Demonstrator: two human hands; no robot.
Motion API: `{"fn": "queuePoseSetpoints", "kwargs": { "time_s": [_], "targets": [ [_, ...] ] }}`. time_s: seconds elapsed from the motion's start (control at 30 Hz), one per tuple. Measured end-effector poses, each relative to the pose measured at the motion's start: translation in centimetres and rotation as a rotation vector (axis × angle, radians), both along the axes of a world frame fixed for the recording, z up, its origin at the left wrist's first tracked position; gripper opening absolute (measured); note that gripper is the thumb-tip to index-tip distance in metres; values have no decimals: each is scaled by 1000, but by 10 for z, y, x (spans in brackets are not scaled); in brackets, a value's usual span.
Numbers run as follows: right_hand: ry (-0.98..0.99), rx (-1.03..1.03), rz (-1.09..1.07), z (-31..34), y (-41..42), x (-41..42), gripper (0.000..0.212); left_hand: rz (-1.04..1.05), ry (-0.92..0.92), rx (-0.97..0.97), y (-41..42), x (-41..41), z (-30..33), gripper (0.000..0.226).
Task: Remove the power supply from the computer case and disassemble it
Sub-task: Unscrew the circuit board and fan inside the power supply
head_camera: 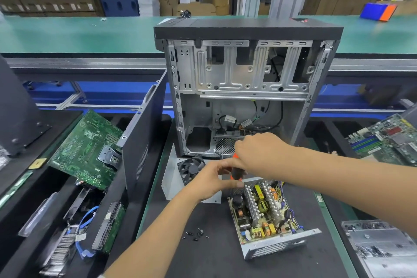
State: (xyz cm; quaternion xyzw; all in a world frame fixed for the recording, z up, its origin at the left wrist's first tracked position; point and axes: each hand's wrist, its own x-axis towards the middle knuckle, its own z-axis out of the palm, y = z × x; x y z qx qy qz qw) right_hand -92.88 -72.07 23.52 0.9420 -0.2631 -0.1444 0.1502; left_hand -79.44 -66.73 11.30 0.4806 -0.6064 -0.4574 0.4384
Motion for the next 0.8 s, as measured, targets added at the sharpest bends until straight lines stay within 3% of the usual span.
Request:
{"fn": "queuePoseSetpoints", "kwargs": {
  "time_s": [0.2,0.33,0.57,0.67,0.73,0.8],
  "targets": [
    [49,307,14,5,-3,-5,18,-45,33,128,3,4,-1,17],
    [68,457,81,17,-1,-8,21,-52,35,126,4,2,3,25],
    [153,447,154,21,3,-9,31,-8,0,136,6,0,-1,20],
    [85,490,51,20,0,-11,39,23,-11,104,3,-1,-3,20],
    [50,352,-50,21,-1,-10,57,30,-19,91,2,-3,-2,23],
    [86,189,-112,19,1,-6,53,29,-22,83,1,-5,-1,29]
  ]
}}
